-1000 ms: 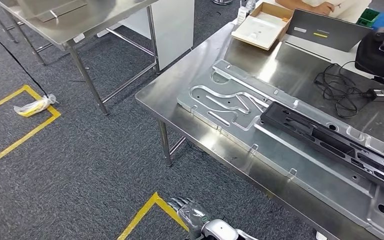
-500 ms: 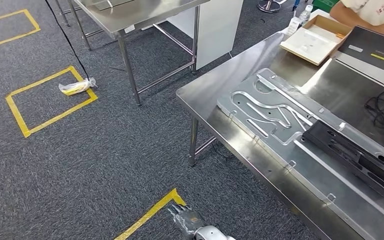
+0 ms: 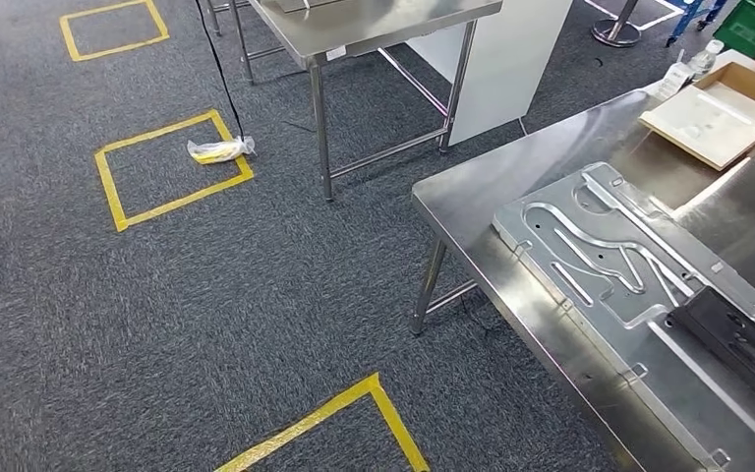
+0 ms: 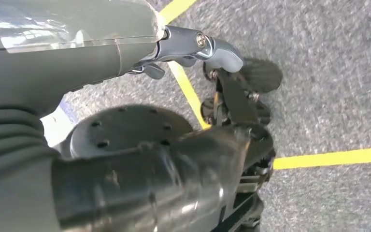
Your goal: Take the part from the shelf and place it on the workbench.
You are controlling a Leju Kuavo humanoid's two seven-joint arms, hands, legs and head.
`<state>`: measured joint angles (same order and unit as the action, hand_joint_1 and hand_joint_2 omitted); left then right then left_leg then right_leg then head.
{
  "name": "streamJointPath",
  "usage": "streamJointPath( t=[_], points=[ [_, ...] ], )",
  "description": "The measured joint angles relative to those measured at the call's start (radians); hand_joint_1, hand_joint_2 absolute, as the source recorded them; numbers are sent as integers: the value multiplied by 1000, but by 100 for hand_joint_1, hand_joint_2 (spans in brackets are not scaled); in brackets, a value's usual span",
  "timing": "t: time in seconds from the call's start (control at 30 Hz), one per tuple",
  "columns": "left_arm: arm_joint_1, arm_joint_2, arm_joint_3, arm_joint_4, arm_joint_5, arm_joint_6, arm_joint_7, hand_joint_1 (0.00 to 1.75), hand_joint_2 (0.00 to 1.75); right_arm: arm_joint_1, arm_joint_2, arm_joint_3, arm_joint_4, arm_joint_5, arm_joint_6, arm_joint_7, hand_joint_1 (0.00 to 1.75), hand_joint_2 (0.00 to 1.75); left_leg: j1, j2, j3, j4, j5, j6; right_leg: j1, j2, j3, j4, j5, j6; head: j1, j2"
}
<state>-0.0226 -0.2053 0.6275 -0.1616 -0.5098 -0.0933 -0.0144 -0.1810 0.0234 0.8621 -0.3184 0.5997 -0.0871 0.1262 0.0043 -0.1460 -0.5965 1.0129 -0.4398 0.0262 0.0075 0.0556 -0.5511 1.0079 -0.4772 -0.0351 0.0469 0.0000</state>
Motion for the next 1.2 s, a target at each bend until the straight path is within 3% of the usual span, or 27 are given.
streamJointPath(
  t=[0.07, 0.13, 0.2, 0.23, 0.27, 0.33, 0.4, 0.5, 0.57, 0.63, 0.7, 0.73, 0.77, 0.8, 0.87, 0.93, 1.0, 1.03, 1.1, 1.13, 1.2],
  points=[
    [1, 0, 0, 1, -3, 11, -1, 0, 0, 9, -4, -44, 13, -49, 31, 13, 0, 175, -5, 47, -16, 41, -29, -8, -6, -29, 19, -25, 8, -2, -4, 0],
    [-2, 0, 0, 1, -7, 20, -5, 0, 0, 21, -8, -81, 25, -81, 54, 17, 0, 175, -1, 113, -68, 152, -92, -19, -6, -61, 30, -36, 8, -6, -7, 0],
    [-4, 0, 0, 1, -11, 28, -10, 0, 0, 30, -9, -105, 33, -93, 68, 18, 0, 175, 10, 135, -117, 251, -130, -32, -4, -95, 31, -33, 3, -5, -7, 0],
    [-3, 0, 0, 1, -12, 31, -12, 0, 0, 34, -9, -113, 35, -96, 72, 18, 0, 175, 15, 141, -119, 256, -122, -38, -6, -110, 31, -30, -1, -3, -7, 0],
    [-2, 0, 0, 1, -13, 33, -13, 0, 0, 36, -9, -121, 37, -98, 73, 18, 0, 175, 19, 149, -98, 219, -95, -43, -8, -124, 32, -26, -6, 2, -7, 0],
    [-2, 0, 0, 1, -14, 36, -15, 0, 0, 38, -10, -132, 39, -99, 74, 18, 0, 175, 23, 188, -26, 89, -39, -47, -9, -149, 34, -13, -18, 13, -7, 0],
    [-5, 1, 0, 1, -14, 37, -16, 0, 0, 41, -13, -140, 41, -100, 75, 18, 0, 175, 19, 217, 15, 17, -22, -35, -5, -167, 37, -3, -30, 27, -7, 0],
    [-4, 1, 0, 1, -14, 37, -16, 0, 0, 41, -13, -148, 43, -100, 75, 18, 0, 175, 17, 194, 14, 9, -22, -11, -4, -183, 49, -3, -38, 44, -6, 0],
    [-4, 1, 0, 1, -15, 37, -16, 0, 0, 41, -13, -151, 43, -100, 74, 17, 0, 175, 22, 172, 14, 2, -16, 3, -9, -138, 42, 28, -70, 53, -6, 0],
    [-6, 1, 0, 1, -15, 37, -16, 0, 0, 42, -13, -153, 43, -100, 75, 17, 0, 175, 21, 150, 13, -1, -11, 13, -11, -77, -3, 140, -140, 57, -6, 0],
    [-6, 1, 0, 1, -15, 38, -16, 0, 0, 40, -14, -156, 42, -101, 78, 17, 0, 175, 17, 123, 10, 0, -10, 15, -5, -58, -48, 262, -190, 54, -6, 0],
    [-6, 1, 0, 1, -15, 38, -16, 0, 0, 39, -14, -157, 42, -102, 79, 17, 0, 175, 15, 107, 10, 1, -10, 16, -2, -55, -50, 280, -186, 51, -6, 0],
    [-5, 1, 0, 1, -15, 38, -16, 0, 0, 40, -14, -158, 42, -102, 80, 17, 0, 175, 14, 89, 11, 3, -9, 16, -1, -52, -34, 256, -160, 48, -6, 0],
    [-5, 1, 0, 1, -15, 38, -16, 0, 0, 42, -14, -159, 43, -102, 80, 17, 0, 175, 14, 71, 12, 5, -9, 15, -1, -42, -5, 199, -121, 44, -6, 0],
    [-6, 1, 0, 1, -15, 37, -16, 0, 0, 50, -14, -161, 46, -101, 78, 17, 0, 175, 14, 40, 8, 9, -7, 11, -5, 10, 48, 77, -61, 38, -6, 0],
    [-7, 1, 0, 2, -15, 37, -17, 0, 0, 55, -14, -163, 50, -100, 76, 17, 0, 175, 15, 15, -8, 12, 1, 0, -6, 44, 65, 18, -56, 33, -6, 0],
    [-5, 1, 0, 2, -16, 37, -17, 0, 0, 53, -13, -165, 50, -100, 75, 17, 0, 175, 17, -4, -23, 11, 11, -13, -7, 26, 66, -3, -61, 25, -6, 0],
    [-3, 1, 0, 2, -18, 38, -17, 0, 0, 52, -11, -166, 50, -101, 75, 16, 0, 175, 15, 10, -29, 17, 8, -18, -9, 12, 69, -10, -59, 20, -6, 0],
    [-2, 1, 0, 2, -26, 40, -16, 0, 0, 56, -9, -168, 49, -108, 69, 12, 0, 175, 9, 72, -60, 78, -28, -23, -12, -21, 76, -22, -53, 9, -7, 0],
    [-5, 1, -1, 2, -33, 42, -16, 0, 0, 60, -9, -170, 49, -115, 63, 9, 0, 175, 8, 107, -88, 139, -60, -26, -10, -40, 78, -23, -53, 6, -7, 0],
    [-9, 1, -6, 2, -51, 47, -12, 0, 0, 70, -13, -178, 49, -135, 46, -2, 0, 175, 10, 135, -149, 266, -111, -33, -7, -80, 79, -22, -56, 2, -8, 0]
  ],
)
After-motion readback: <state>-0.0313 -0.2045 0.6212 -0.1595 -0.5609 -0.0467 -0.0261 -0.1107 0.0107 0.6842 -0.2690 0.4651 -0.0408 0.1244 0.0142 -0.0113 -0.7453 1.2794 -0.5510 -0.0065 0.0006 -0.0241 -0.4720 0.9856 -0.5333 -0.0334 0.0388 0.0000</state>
